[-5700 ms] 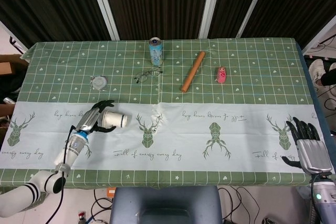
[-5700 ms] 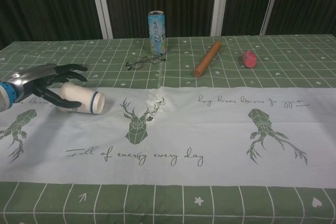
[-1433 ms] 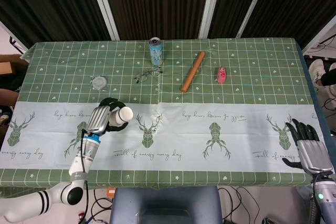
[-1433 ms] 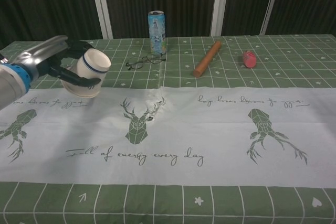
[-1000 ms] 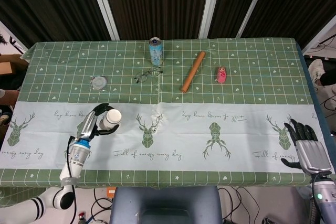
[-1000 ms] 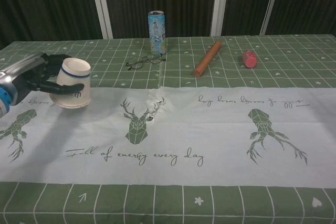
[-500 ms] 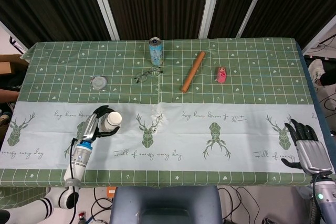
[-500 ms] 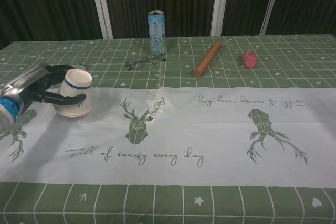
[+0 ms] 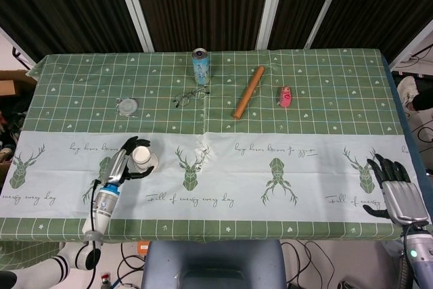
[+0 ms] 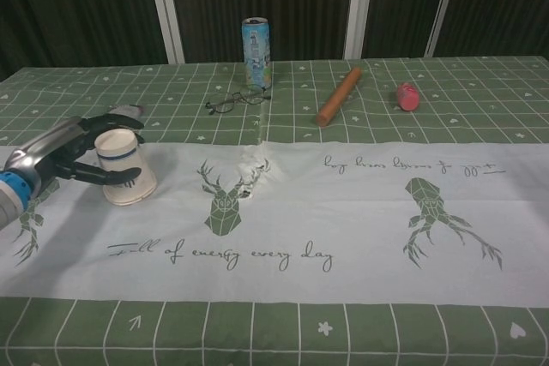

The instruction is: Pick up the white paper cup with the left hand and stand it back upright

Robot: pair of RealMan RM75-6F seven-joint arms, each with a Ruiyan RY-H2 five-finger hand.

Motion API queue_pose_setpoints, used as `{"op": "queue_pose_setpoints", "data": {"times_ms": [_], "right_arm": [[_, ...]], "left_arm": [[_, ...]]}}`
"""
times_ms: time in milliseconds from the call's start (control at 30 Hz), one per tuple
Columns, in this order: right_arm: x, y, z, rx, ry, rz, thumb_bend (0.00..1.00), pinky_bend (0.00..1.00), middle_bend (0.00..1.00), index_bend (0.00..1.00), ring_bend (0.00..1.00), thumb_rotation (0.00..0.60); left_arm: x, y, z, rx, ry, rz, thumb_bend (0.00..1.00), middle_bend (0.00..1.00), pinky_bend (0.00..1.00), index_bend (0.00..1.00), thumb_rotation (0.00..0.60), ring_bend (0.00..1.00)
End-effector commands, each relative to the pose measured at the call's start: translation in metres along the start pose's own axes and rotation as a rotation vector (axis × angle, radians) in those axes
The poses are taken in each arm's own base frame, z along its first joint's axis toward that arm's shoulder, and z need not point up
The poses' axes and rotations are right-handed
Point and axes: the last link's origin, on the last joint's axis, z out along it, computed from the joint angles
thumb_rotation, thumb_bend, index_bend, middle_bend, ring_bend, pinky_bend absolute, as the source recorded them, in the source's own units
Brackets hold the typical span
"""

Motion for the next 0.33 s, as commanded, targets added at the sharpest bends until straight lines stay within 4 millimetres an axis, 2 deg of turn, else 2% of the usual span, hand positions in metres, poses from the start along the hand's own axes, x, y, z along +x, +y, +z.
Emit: {"op": "queue_pose_setpoints", "data": {"times_ms": [33,133,333], "right_arm": [[0.0000,0.0003,-0.0008,-0.002,0.000,0.001,0.00,0.00,0.00,0.00,0.00,0.600],[0.0001,-0.0002,-0.0010,0.000,-0.002,-0.001,0.00,0.00,0.00,0.00,0.00,0.600],[0.0000,-0.0010,-0.0001,0.003,0.000,-0.007,0.00,0.00,0.00,0.00,0.00,0.600]], "left_arm": [[0.0016,0.0002,-0.0006,-0.005,-0.006,0.000,0.23,0.05,0.08,0.01,0.599,0.00],[0.0050,0.0018,-0.0011,-0.016,0.003,-0.004,0.23,0.01,0.07,0.00,0.598,0.00],[0.0106,0.0056,-0.0023,-0.041,0.010,0.004,0.23,0.01,0.06,0.00,0.598,0.00]]}}
